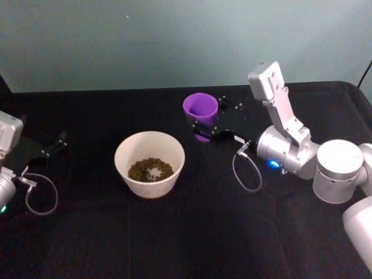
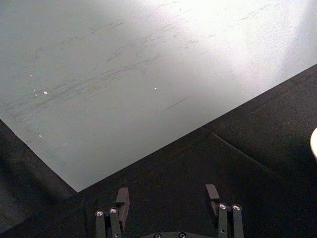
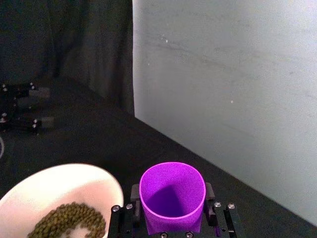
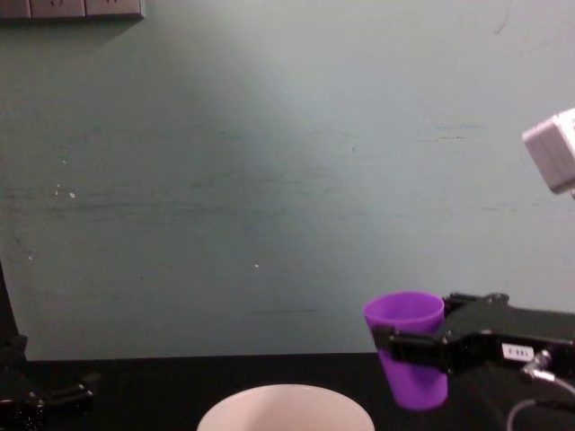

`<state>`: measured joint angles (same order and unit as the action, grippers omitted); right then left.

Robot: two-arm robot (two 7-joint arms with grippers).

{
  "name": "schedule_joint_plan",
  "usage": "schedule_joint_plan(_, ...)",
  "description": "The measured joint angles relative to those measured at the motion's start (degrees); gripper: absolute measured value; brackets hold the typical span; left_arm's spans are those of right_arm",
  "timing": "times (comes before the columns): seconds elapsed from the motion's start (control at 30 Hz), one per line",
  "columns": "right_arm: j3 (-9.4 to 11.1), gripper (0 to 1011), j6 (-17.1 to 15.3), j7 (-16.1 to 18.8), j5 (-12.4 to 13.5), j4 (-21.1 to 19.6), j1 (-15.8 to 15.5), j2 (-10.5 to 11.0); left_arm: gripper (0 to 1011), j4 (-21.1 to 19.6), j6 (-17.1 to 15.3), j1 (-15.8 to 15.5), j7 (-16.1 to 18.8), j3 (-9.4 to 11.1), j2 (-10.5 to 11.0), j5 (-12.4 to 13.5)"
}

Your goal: Pick up the cup and pour the mung beans from the cup into the bowl.

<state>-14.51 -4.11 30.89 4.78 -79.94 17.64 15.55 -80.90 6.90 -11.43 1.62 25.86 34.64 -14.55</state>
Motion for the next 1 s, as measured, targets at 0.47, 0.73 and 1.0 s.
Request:
schedule_joint_plan(0.47,-0.2,732,0.0,-1.1,1.4,0.6,-0.4,0.3,1000,0.0,0.0,0.0,0.0,0.0,0.0,0.0)
schedule_joint_plan(0.73,-0.3,732,0.2,-1.0,1.2,0.6,-0.4,0.3,1000,0.0,0.0,0.0,0.0,0.0,0.0,0.0)
schedule_joint_plan(1.0,-0.1,732,6.5,0.2,3.1,1.5,-0.9,1.8,1000,0.0,0.0,0.0,0.0,0.0,0.0,0.0)
